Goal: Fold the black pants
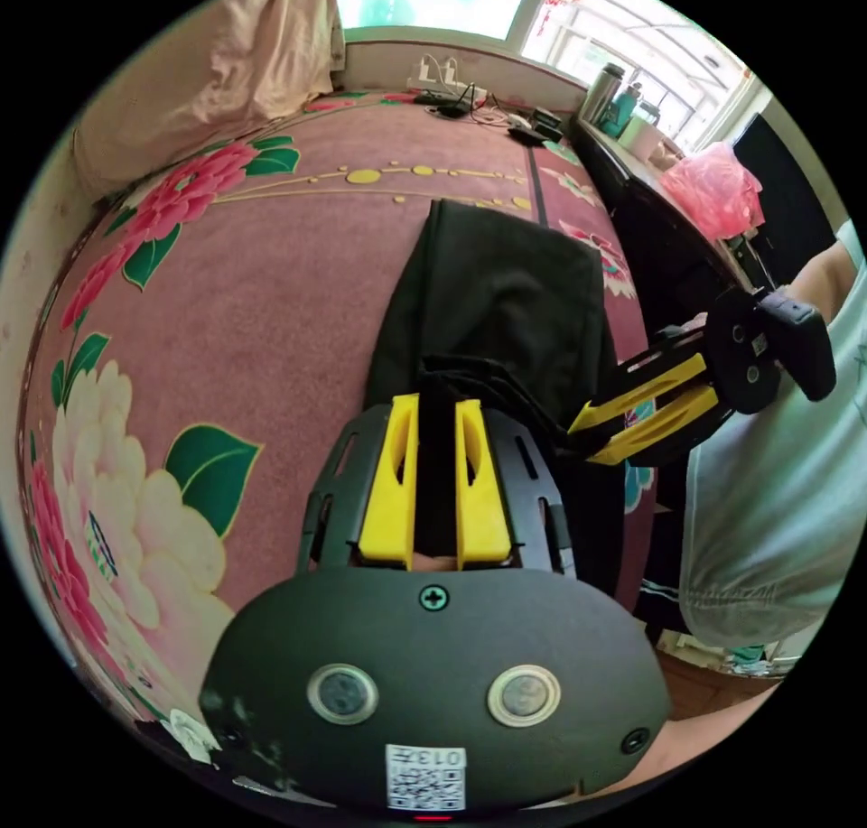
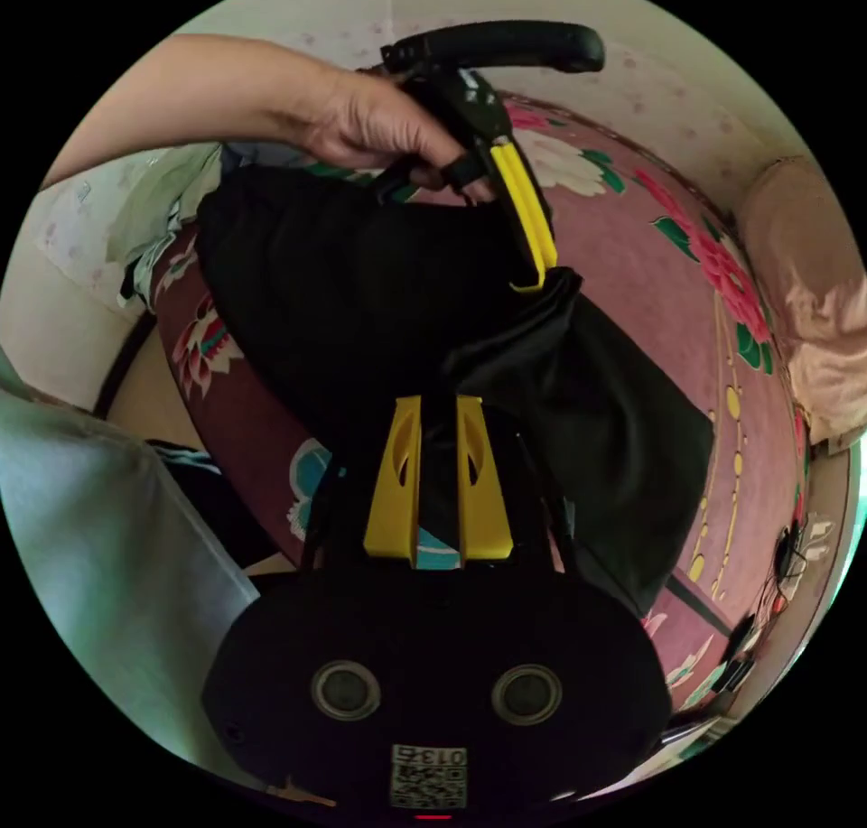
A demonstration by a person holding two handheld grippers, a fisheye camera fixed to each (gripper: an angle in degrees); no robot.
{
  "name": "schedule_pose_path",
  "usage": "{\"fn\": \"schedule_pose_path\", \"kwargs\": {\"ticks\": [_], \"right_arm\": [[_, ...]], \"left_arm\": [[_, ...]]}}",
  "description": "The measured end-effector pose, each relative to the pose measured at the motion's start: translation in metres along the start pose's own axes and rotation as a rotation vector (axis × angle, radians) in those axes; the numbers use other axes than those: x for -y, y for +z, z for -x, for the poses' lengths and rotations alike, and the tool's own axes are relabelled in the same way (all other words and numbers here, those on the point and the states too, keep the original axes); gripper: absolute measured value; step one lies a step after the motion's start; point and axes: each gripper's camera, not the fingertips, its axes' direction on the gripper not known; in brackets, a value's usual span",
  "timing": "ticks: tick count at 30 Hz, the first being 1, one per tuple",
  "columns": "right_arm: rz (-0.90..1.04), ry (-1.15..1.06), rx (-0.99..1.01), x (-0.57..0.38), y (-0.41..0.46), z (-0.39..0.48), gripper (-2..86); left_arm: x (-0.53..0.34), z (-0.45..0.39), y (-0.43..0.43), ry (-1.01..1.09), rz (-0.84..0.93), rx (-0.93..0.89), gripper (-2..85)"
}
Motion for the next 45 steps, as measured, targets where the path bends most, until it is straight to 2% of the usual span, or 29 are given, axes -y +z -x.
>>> {"fn": "schedule_pose_path", "kwargs": {"ticks": [4,8,11,13,17,18,21,24,27,30,32,34,35,39,42,45], "right_arm": [[-0.031,-0.047,0.058,0.006,-0.061,0.000,8.9],[-0.106,0.037,0.015,-0.013,-0.138,-0.032,8.0],[-0.096,0.203,-0.103,-0.040,-0.177,-0.102,5.4],[-0.039,0.297,-0.129,-0.045,-0.187,-0.172,3.1],[-0.010,0.359,-0.156,-0.028,-0.193,-0.269,1.5],[0.009,0.372,-0.160,-0.019,-0.191,-0.295,1.2],[0.092,0.321,-0.072,0.006,-0.172,-0.337,0.7],[0.154,0.190,-0.072,0.028,-0.158,-0.342,0.4],[0.091,0.145,-0.029,0.043,-0.191,-0.350,0.3],[-0.001,0.113,-0.070,0.049,-0.240,-0.350,0.3],[-0.050,0.086,-0.016,0.055,-0.259,-0.343,0.3],[-0.080,-0.007,0.005,0.067,-0.262,-0.322,0.3],[-0.080,-0.030,0.007,0.071,-0.259,-0.317,0.3],[0.088,-0.163,0.095,0.105,-0.214,-0.297,0.2],[0.042,-0.192,0.096,0.131,-0.249,-0.304,0.2],[-0.051,-0.239,0.142,0.152,-0.284,-0.296,0.2]], "left_arm": [[-0.033,-0.004,-0.025,-0.076,0.060,0.052,8.6],[-0.050,-0.025,-0.052,-0.202,-0.022,0.016,8.5],[-0.027,-0.073,-0.053,-0.158,-0.088,-0.022,5.4],[0.009,-0.113,-0.040,-0.058,-0.070,0.013,1.5],[0.048,-0.132,-0.007,-0.095,0.030,0.106,0.1],[0.051,-0.131,0.008,-0.123,0.120,0.124,-0.1],[0.038,-0.123,0.006,-0.236,0.085,0.077,-0.3],[0.015,-0.113,-0.004,-0.392,0.062,0.052,-0.3],[0.005,-0.116,-0.014,-0.489,0.074,0.065,-0.3],[0.011,-0.130,-0.036,-0.484,0.018,0.107,-0.3],[0.017,-0.141,-0.041,-0.442,0.004,0.172,-0.3],[0.021,-0.140,-0.021,-0.443,0.143,0.195,-0.4],[0.020,-0.139,-0.015,-0.453,0.157,0.179,-0.4],[-0.007,-0.123,-0.027,-0.633,0.019,0.084,-0.4],[-0.015,-0.130,-0.050,-0.677,0.012,0.188,-0.4],[-0.010,-0.142,-0.062,-0.593,-0.028,0.226,-0.4]]}}
